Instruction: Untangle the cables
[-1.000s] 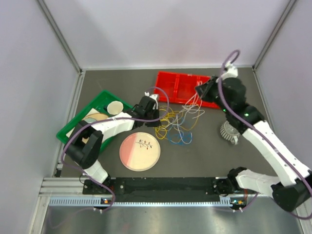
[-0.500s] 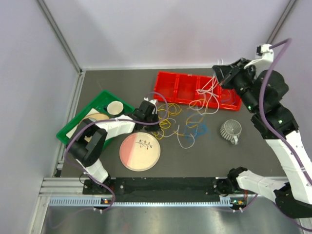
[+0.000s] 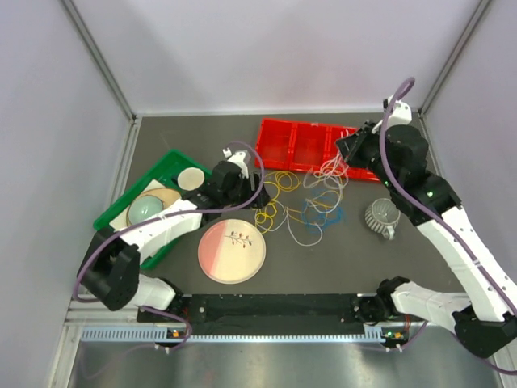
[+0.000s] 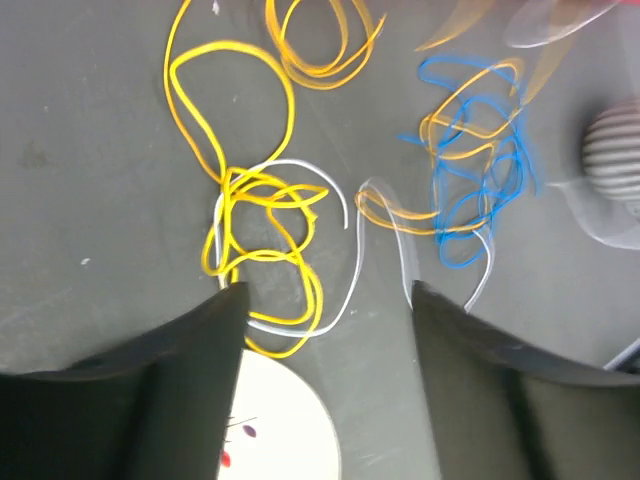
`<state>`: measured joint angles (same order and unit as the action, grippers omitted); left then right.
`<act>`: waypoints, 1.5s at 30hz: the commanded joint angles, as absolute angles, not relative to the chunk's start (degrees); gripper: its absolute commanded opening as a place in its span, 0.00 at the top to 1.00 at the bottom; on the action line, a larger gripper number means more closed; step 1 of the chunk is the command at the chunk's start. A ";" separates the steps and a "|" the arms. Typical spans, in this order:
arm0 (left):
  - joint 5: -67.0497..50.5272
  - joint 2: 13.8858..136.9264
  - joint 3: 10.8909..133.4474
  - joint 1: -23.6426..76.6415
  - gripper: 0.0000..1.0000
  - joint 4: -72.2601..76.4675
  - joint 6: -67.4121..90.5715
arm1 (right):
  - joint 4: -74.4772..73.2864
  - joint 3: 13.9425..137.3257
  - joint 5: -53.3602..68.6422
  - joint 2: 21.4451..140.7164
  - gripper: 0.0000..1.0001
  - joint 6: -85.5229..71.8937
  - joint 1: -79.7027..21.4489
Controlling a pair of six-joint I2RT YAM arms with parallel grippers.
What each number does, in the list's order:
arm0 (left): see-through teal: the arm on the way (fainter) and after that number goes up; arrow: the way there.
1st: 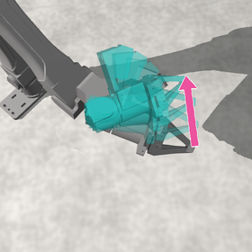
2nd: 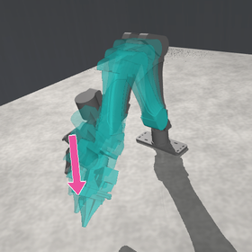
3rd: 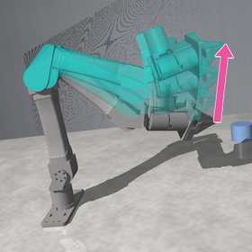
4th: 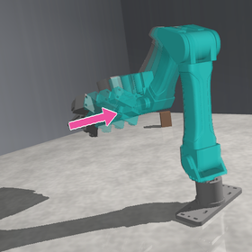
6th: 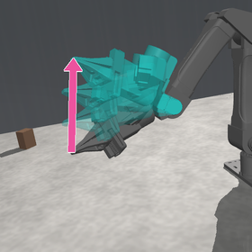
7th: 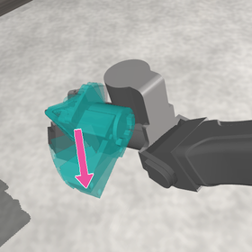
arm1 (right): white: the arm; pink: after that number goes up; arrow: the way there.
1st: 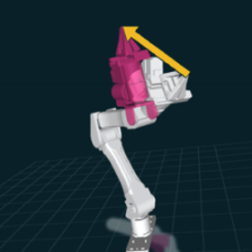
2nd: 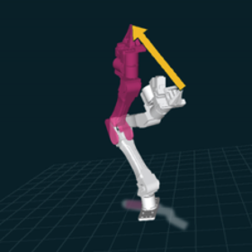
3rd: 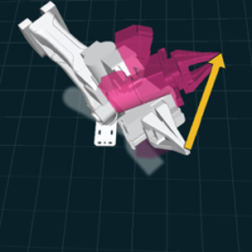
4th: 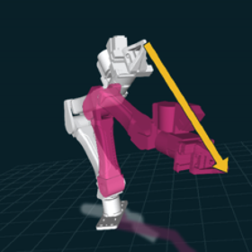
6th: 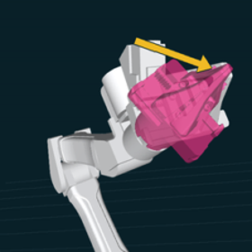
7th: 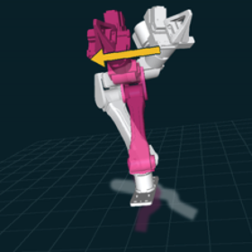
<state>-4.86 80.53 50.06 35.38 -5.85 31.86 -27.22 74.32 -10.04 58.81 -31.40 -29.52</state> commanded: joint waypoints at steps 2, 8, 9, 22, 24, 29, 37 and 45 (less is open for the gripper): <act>-8.41 78.66 51.77 35.24 0.15 -4.57 30.24 | -25.31 80.50 -7.39 56.69 1.00 -31.38 -30.06; -14.59 81.38 52.47 35.42 0.14 1.74 31.38 | -25.31 85.87 -2.47 55.11 1.00 -31.99 -30.06; -15.55 81.91 53.17 35.33 0.14 2.19 31.46 | -25.40 85.70 -1.59 54.59 1.00 -32.17 -30.06; -21.88 102.03 69.51 37.09 0.21 5.35 29.44 | -38.23 75.76 -13.97 41.84 1.00 -32.69 -30.06; -23.29 106.16 72.84 37.70 0.23 5.80 29.62 | -39.02 75.41 -14.59 41.31 1.00 -32.87 -30.06; -26.88 112.84 78.13 38.67 0.25 7.64 30.84 | -39.46 75.67 -15.21 41.48 1.00 -32.78 -30.06; -30.93 117.84 81.91 38.94 0.24 11.17 30.50 | -40.78 75.32 -15.21 41.75 1.00 -32.52 -30.06; -30.50 123.13 88.51 39.20 0.26 8.79 31.82 | -41.40 76.73 -16.26 41.31 1.00 -31.91 -30.06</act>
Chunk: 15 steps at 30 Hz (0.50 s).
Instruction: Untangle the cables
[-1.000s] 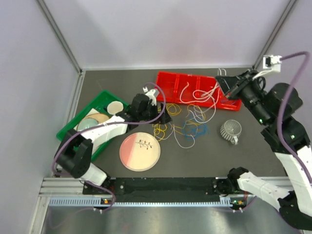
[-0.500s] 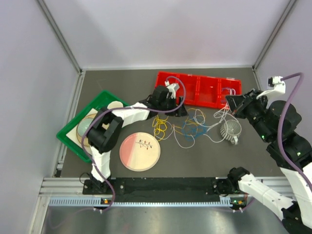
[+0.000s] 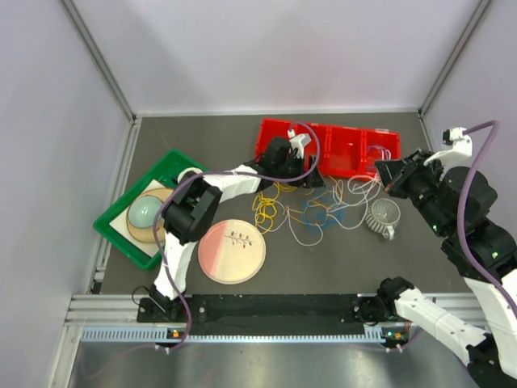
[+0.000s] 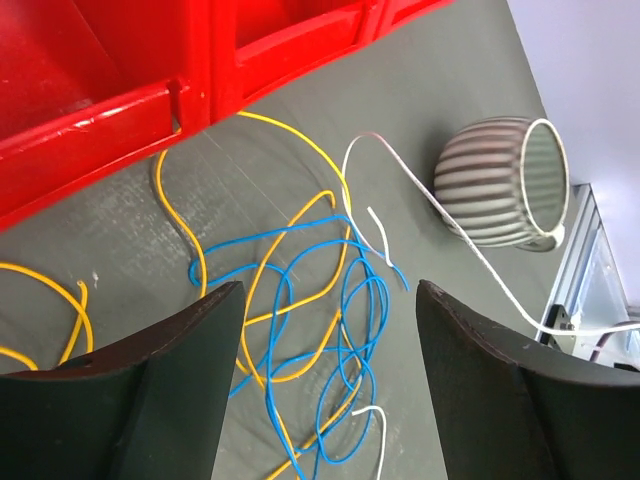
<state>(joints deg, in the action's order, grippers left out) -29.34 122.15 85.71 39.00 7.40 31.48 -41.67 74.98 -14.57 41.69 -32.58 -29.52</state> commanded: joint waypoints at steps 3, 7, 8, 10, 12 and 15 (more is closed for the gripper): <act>-30.06 122.08 85.70 39.20 0.27 8.79 31.47 | -41.31 78.65 -17.05 42.18 1.00 -30.59 -29.97; -29.97 123.83 84.73 39.64 0.27 7.91 32.08 | -40.87 84.62 -16.79 44.99 1.00 -27.96 -29.97; -30.06 124.27 85.16 39.81 0.27 7.74 32.34 | -40.43 85.42 -16.18 45.61 1.00 -27.60 -30.06; -29.88 125.32 85.51 40.77 0.27 7.82 32.61 | -39.29 87.00 -15.21 46.92 1.00 -27.07 -30.06; -28.83 126.38 86.66 41.57 0.28 7.04 32.52 | -38.06 87.36 -14.86 47.37 1.00 -26.90 -30.06; -28.48 128.05 87.98 42.54 0.34 5.98 32.43 | -37.00 87.19 -14.68 47.64 1.00 -26.81 -29.97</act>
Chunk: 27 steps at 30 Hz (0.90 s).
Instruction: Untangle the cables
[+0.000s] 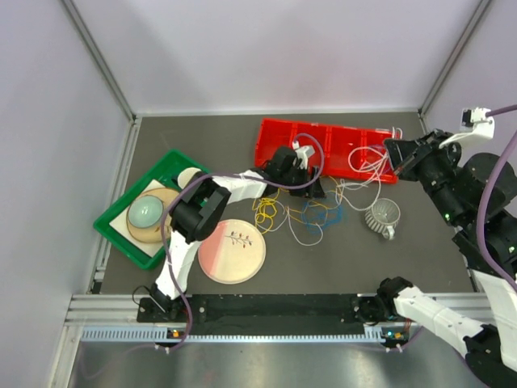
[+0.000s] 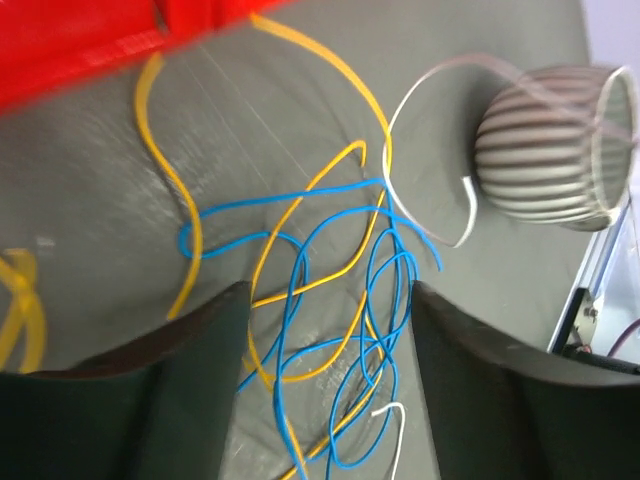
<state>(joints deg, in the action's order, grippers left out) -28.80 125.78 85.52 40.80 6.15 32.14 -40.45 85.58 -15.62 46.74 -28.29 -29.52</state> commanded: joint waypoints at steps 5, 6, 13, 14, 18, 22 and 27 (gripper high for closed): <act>-28.30 129.11 87.80 42.71 0.68 4.92 32.35 | -36.04 86.40 -14.59 47.90 1.00 -26.89 -30.06; -28.04 128.94 87.80 42.71 0.83 3.88 32.00 | -35.95 86.40 -14.59 47.90 1.00 -26.89 -30.06; -23.04 118.06 74.58 41.58 1.00 -1.24 28.74 | -35.16 87.79 -17.31 49.48 1.00 -23.57 -30.06; -22.85 116.21 72.27 41.14 1.00 -0.80 29.26 | -34.98 88.67 -17.31 50.09 1.00 -22.68 -30.06; -22.94 108.48 64.35 38.32 1.00 1.23 31.90 | -33.67 95.43 -17.23 53.26 1.00 -18.64 -30.06; -21.01 106.08 60.65 37.71 1.00 1.32 31.29 | -31.91 104.21 -16.27 57.21 1.00 -14.86 -30.15; -21.70 108.80 60.82 37.62 1.00 1.32 31.64 | -28.22 113.53 -12.93 61.17 1.00 -12.22 -29.97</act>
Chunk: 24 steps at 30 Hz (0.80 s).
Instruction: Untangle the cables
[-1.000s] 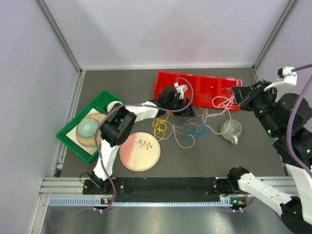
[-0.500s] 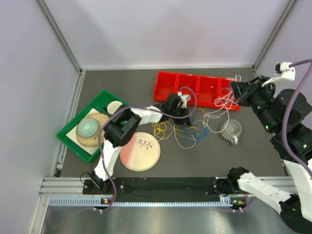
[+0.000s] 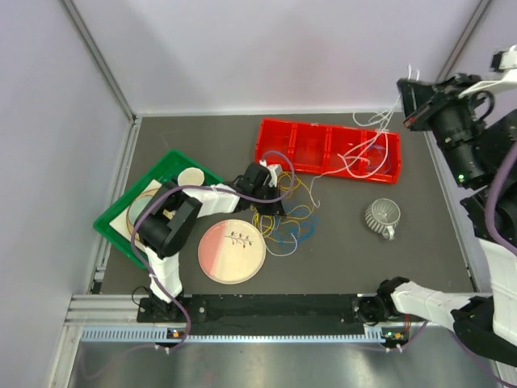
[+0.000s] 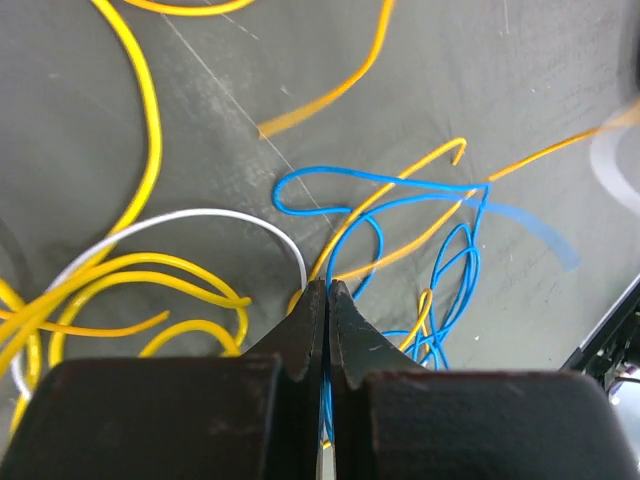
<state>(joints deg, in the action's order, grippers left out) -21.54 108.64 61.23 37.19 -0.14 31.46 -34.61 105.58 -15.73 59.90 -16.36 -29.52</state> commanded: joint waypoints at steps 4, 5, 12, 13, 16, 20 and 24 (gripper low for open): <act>-22.85 110.65 61.87 37.62 1.00 1.32 32.17 | -26.90 120.14 -12.83 65.21 1.00 -9.85 -30.06; -22.85 110.65 61.87 37.62 1.00 1.32 32.17 | -26.81 120.93 -13.01 65.91 1.00 -9.50 -30.06; -23.20 109.95 60.56 37.62 1.00 1.93 31.90 | -25.23 120.77 -16.52 73.55 1.00 -1.86 -30.06; -23.55 109.95 60.47 37.62 1.00 2.19 31.99 | -24.88 119.98 -17.92 75.13 1.00 -1.58 -30.06; -24.17 109.43 59.86 37.62 1.00 2.99 32.52 | -23.47 117.60 -21.16 77.77 1.00 -0.26 -29.88; -24.70 108.98 59.15 37.70 1.00 3.60 32.61 | -22.33 118.29 -21.36 80.68 1.00 0.44 -27.69; -24.61 109.77 58.89 37.71 1.00 3.25 32.52 | -22.41 126.44 -18.64 82.52 1.00 0.44 -27.51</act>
<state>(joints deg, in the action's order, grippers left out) -24.25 109.67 60.25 37.52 2.35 32.88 -25.98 117.40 -19.38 84.27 -0.93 -28.16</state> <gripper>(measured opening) 0.015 0.009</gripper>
